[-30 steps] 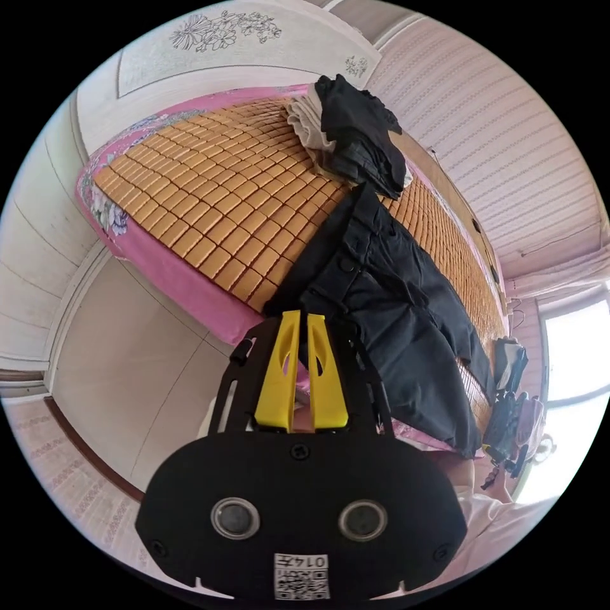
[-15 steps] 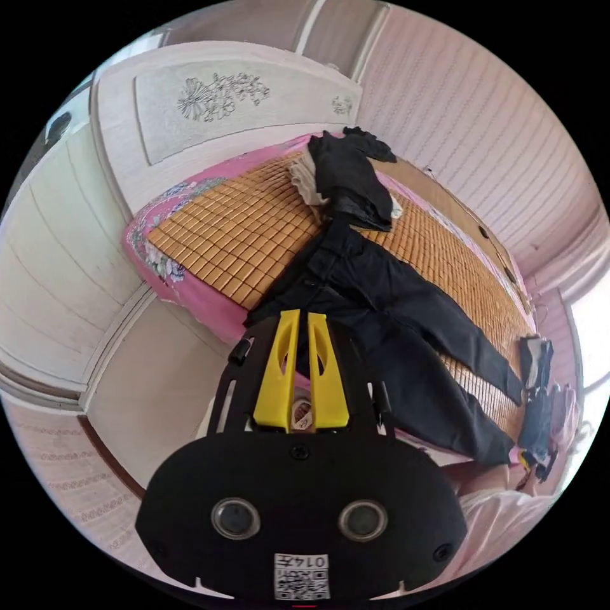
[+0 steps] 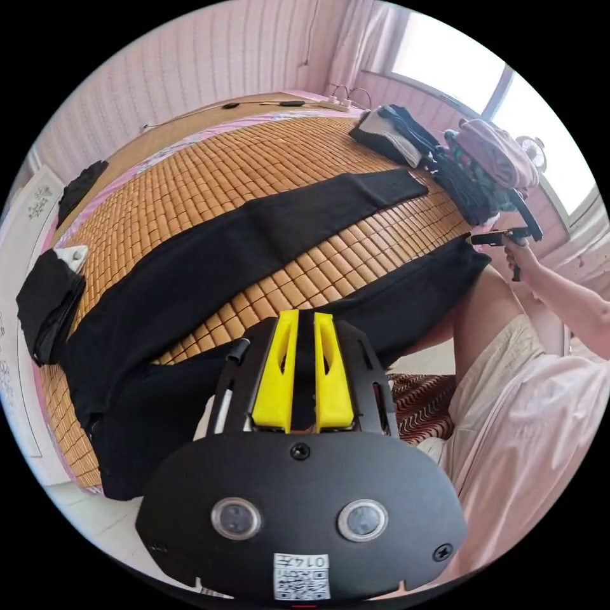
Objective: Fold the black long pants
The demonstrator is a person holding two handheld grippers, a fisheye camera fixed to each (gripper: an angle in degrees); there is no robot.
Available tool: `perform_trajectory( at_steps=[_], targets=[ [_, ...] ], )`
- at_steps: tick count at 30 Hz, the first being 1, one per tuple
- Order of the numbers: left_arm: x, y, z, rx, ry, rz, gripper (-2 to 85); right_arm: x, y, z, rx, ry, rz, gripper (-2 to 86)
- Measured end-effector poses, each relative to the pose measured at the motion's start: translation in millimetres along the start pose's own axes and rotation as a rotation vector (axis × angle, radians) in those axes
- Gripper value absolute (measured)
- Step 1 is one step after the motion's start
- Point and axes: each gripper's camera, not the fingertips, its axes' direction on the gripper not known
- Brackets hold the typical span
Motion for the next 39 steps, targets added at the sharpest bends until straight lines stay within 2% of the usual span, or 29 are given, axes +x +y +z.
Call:
perform_trajectory(
  at_steps=[5, 6, 9, 13, 18, 20, 22, 24, 28, 31, 32, 35, 37, 38, 39],
  targets=[
    [54, -54, 47, -0.212, -0.067, 0.206, 9.0, 21, 3, -41, 0.097, -0.082, -0.003, 4.3],
    [63, -63, 66, -0.334, -0.082, 0.221, 9.3, 24, 0, -44, 0.094, -0.095, 0.000, 4.1],
    [76, -88, 75, -0.313, -0.024, 0.242, 3.4, 29, -11, -37, 0.048, -0.066, 0.018, 3.9],
    [95, -113, 72, -0.287, -0.106, 0.300, -0.5, 38, -21, -45, 0.023, -0.083, 0.026, 3.7],
    [86, -154, 56, -0.166, -0.079, 0.139, -0.1, 55, -33, -58, 0.063, -0.074, 0.101, 4.6],
    [80, -164, 75, -0.227, -0.047, 0.090, 1.1, 60, -32, -57, 0.065, -0.066, 0.129, 4.7],
    [74, -167, 111, -0.380, 0.001, 0.015, 4.6, 62, -27, -58, 0.067, -0.064, 0.128, 6.8],
    [72, -169, 112, -0.310, 0.013, -0.016, 4.9, 63, -13, -56, 0.060, -0.048, 0.122, 9.7],
    [76, -176, 119, -0.291, 0.011, -0.020, 4.9, 69, 7, -34, -0.017, -0.087, 0.178, 10.7],
    [77, -182, 125, -0.297, 0.012, -0.021, 4.9, 70, 15, -19, -0.054, -0.151, 0.207, 6.0],
    [78, -183, 126, -0.298, 0.011, -0.018, 4.9, 71, 17, -24, -0.038, -0.111, 0.212, 2.8],
    [81, -187, 131, -0.309, -0.003, 0.021, 4.8, 80, 20, -50, 0.071, -0.078, 0.207, 1.0],
    [85, -191, 135, -0.316, -0.027, 0.047, 4.8, 85, 21, -59, 0.110, 0.102, 0.268, 0.3],
    [85, -191, 135, -0.316, -0.030, 0.047, 4.8, 85, 20, -61, 0.111, 0.126, 0.254, 0.0],
    [85, -192, 137, -0.316, -0.032, 0.042, 4.8, 81, 19, -63, 0.105, 0.057, 0.197, -0.2]
  ],
)
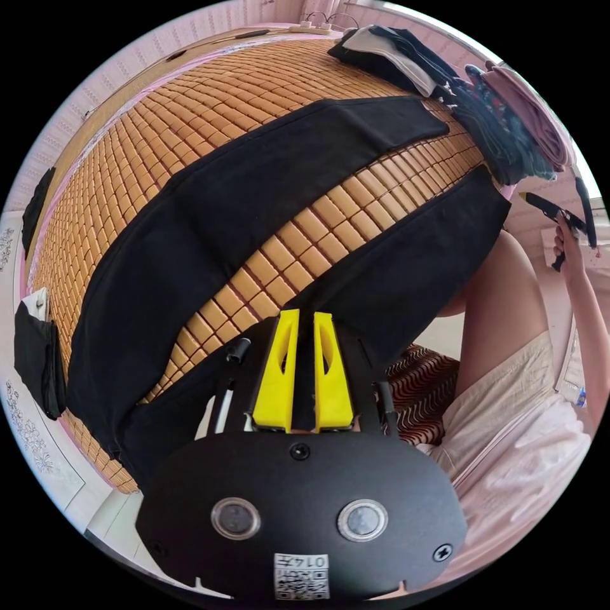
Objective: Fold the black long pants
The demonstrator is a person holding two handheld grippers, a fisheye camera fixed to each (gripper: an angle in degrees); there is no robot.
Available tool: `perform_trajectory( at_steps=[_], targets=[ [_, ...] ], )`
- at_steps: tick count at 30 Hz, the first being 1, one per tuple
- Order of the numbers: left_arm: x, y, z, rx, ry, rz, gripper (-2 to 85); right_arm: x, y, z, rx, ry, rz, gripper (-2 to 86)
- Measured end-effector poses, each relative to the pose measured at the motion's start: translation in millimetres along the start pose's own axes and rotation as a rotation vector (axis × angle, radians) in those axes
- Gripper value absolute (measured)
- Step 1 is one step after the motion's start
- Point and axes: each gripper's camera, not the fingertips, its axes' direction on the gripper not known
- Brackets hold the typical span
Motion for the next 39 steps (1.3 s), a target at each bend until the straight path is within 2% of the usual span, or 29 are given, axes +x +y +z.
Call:
perform_trajectory(
  at_steps=[2, 4, 6, 9, 13, 15, 18, 23, 26, 28, 30, 34, 39],
  targets=[
    [-2, 0, 1, 0.001, 0.005, -0.008, 4.8, -16, 4, -2, 0.013, -0.080, -0.093, -0.6],
    [-4, 1, 3, 0.005, 0.012, -0.017, 4.8, -36, 9, 5, -0.027, -0.066, -0.182, -0.8],
    [-5, 2, 4, 0.005, 0.006, -0.013, 4.7, -57, 13, 24, -0.151, -0.041, -0.257, -0.9],
    [-3, 2, 6, -0.011, -0.034, 0.022, 4.7, -65, 11, 36, -0.178, 0.009, -0.257, -0.9],
    [-8, 7, 9, -0.021, -0.044, 0.036, 4.7, -58, 4, 36, -0.216, -0.056, -0.259, -0.8],
    [-16, 11, 9, -0.018, -0.019, 0.018, 4.6, -55, 5, 26, -0.183, 0.082, -0.226, -0.5],
    [-29, 21, 10, -0.005, 0.021, -0.027, 4.4, -58, 5, 25, -0.185, 0.026, -0.283, -0.5],
    [-43, 39, 11, 0.009, 0.024, -0.029, 4.4, -60, -5, 31, -0.258, 0.041, -0.318, -0.4],
    [-51, 49, 11, 0.003, 0.009, -0.022, 4.4, -82, 3, 1, -0.162, 0.086, -0.421, -0.4],
    [-61, 60, 11, 0.010, 0.016, -0.023, 4.4, -100, 13, -13, -0.110, -0.007, -0.516, -0.4],
    [-71, 70, 11, 0.019, 0.036, -0.038, 4.3, -123, 22, -7, -0.188, -0.141, -0.627, -0.4],
    [-93, 92, 10, 0.028, 0.063, -0.060, 4.3, -138, 28, 22, -0.245, -0.009, -0.693, -0.5],
    [-114, 116, 8, 0.020, 0.049, -0.033, 4.0, -110, 15, 21, -0.271, -0.150, -0.625, -0.5]
  ],
)
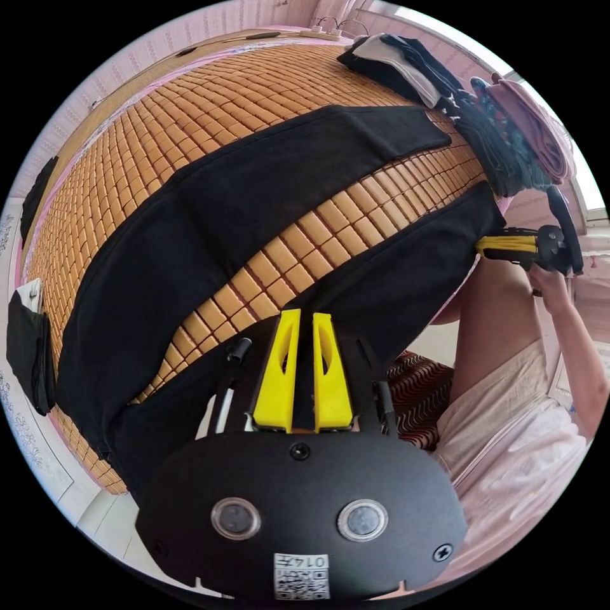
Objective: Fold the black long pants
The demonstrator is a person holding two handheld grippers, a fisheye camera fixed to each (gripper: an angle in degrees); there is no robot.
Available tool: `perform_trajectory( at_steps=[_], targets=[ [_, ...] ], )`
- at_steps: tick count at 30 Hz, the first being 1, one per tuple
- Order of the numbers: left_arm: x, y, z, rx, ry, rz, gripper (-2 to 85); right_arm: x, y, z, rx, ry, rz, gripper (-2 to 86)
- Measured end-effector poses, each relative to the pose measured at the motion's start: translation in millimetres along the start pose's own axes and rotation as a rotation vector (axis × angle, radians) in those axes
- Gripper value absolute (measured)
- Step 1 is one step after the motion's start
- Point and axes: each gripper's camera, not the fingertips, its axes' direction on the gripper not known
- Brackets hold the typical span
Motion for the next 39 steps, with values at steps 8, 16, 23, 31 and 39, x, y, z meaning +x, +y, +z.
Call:
perform_trajectory(
  at_steps=[8, 16, 23, 31, 39],
  targets=[
    [-87, 104, -39, 0.281, 0.308, -0.219, 2.0, 78, 84, -39, 0.320, -0.249, 0.427, 1.1],
    [-234, 343, -53, 0.558, 0.433, -0.829, 4.4, 140, 138, -22, 0.350, -0.416, 0.818, 12.0],
    [-297, 478, -37, 0.692, 0.467, -1.303, 9.6, 144, 114, -20, 0.319, -0.475, 0.877, 12.0],
    [-337, 523, -18, 0.724, 0.501, -1.503, 9.1, 119, 95, -56, 0.396, -0.452, 0.821, 1.4],
    [-356, 549, -26, 0.632, 0.514, -1.393, -0.4, 58, 60, -109, 0.400, -0.102, 0.569, 0.6]
  ],
)
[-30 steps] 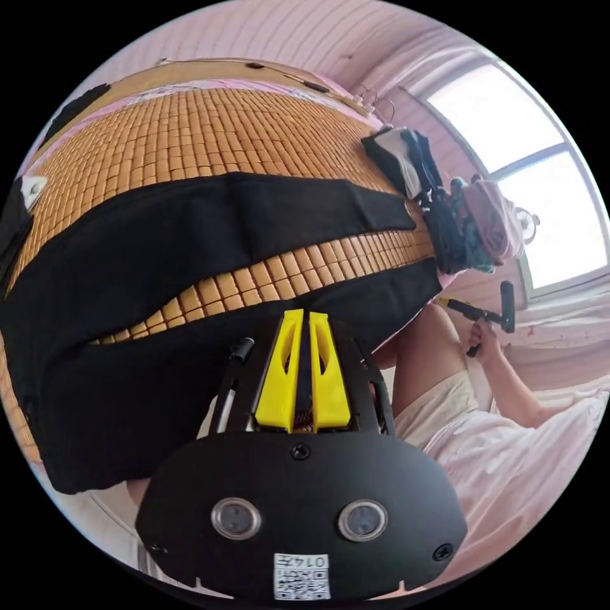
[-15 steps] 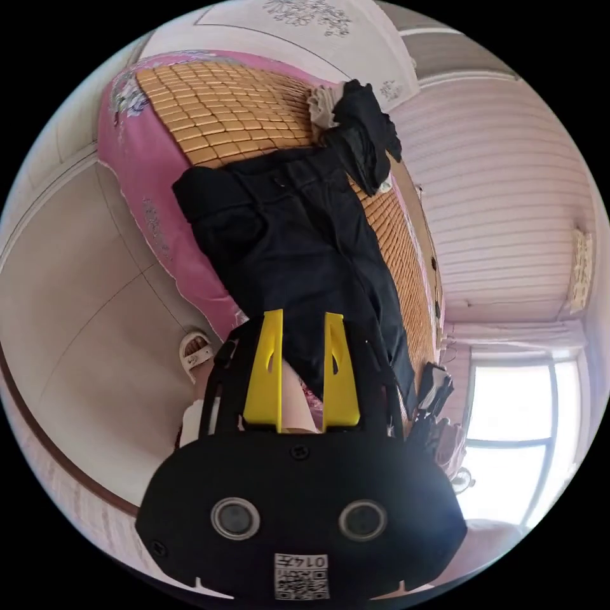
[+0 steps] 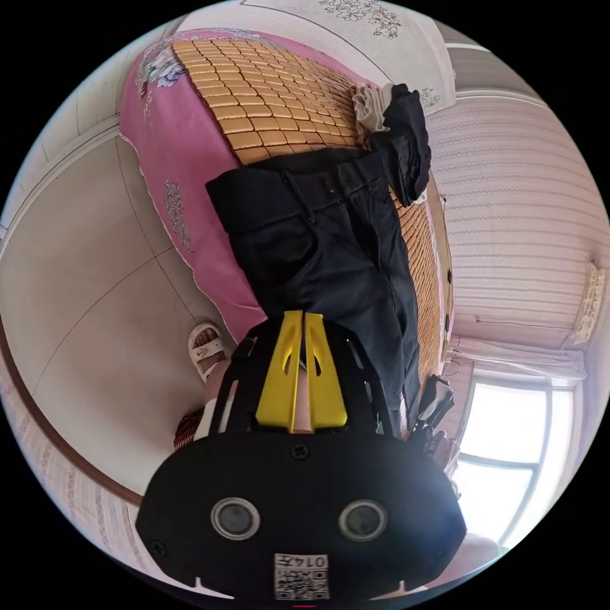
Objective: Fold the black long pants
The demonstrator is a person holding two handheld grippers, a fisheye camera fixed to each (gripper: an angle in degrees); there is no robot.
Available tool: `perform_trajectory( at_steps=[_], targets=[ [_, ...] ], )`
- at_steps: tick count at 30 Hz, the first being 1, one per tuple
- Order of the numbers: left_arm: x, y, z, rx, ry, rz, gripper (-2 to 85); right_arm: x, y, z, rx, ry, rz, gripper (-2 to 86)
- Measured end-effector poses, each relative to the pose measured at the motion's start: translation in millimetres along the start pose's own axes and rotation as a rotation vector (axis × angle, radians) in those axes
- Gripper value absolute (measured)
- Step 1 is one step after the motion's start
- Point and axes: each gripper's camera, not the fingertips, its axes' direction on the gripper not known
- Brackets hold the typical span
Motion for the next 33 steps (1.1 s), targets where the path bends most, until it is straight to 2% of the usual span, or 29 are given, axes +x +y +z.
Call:
perform_trajectory(
  at_steps=[7, 15, 18, 21, 24, 25, 27, 30, 33],
  targets=[
    [6, 10, -26, 0.062, -0.011, 0.058, -1.0, -24, -3, -4, 0.004, 0.000, -0.006, 0.6],
    [31, 32, -83, 0.075, -0.019, 0.245, -1.0, -79, -5, -13, -0.078, 0.251, -0.301, 0.6],
    [54, 32, -98, 0.117, -0.031, 0.307, -0.9, -110, -25, -11, -0.095, 0.294, -0.407, 0.7],
    [96, 11, -101, 0.159, 0.029, 0.399, -0.8, -137, -63, -7, -0.090, 0.304, -0.447, 1.0],
    [150, -28, -76, 0.148, 0.146, 0.473, -0.4, -155, -116, 4, -0.051, 0.321, -0.378, 1.8],
    [166, -43, -66, 0.195, 0.192, 0.448, 0.1, -156, -127, 7, -0.043, 0.326, -0.344, 2.0],
    [183, -58, -50, 0.240, 0.159, 0.371, 2.5, -151, -162, 27, -0.104, 0.287, -0.222, 5.8],
    [204, -61, -20, 0.189, 0.076, 0.318, 4.6, -140, -171, 34, -0.106, 0.152, -0.149, 10.9],
    [218, -40, 10, 0.107, 0.068, 0.377, 4.8, -121, -159, 44, -0.095, 0.109, -0.099, 12.6]
  ],
)
